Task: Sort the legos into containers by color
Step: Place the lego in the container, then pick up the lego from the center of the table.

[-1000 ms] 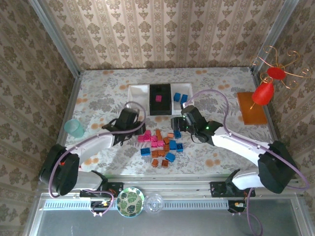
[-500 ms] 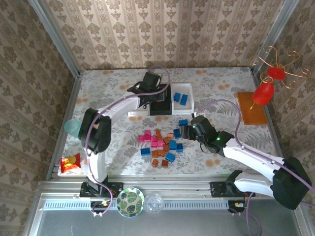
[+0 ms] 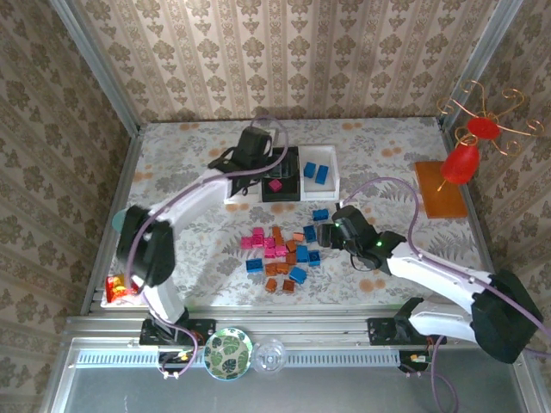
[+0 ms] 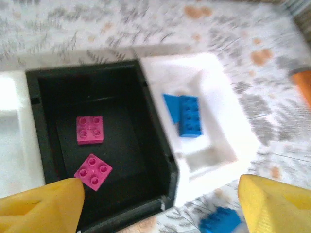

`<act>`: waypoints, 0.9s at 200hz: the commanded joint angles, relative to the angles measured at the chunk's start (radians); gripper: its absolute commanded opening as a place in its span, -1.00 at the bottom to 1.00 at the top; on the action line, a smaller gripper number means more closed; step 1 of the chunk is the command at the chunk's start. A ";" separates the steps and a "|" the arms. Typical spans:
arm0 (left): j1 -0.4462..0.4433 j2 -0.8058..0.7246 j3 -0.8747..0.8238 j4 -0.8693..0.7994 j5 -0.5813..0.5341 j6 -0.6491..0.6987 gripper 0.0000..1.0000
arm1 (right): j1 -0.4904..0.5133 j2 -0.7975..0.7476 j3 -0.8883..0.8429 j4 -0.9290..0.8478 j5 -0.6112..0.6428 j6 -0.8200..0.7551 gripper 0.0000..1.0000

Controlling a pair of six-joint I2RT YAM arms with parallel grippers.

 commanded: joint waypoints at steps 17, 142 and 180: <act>-0.066 -0.285 -0.260 0.137 -0.017 -0.011 1.00 | -0.040 0.154 0.067 0.108 -0.008 0.001 0.61; -0.108 -0.841 -0.817 0.117 -0.132 -0.107 1.00 | -0.132 0.564 0.281 0.240 -0.063 -0.067 0.72; -0.107 -0.844 -0.835 0.112 -0.150 -0.110 1.00 | -0.142 0.610 0.297 0.235 -0.080 -0.065 0.62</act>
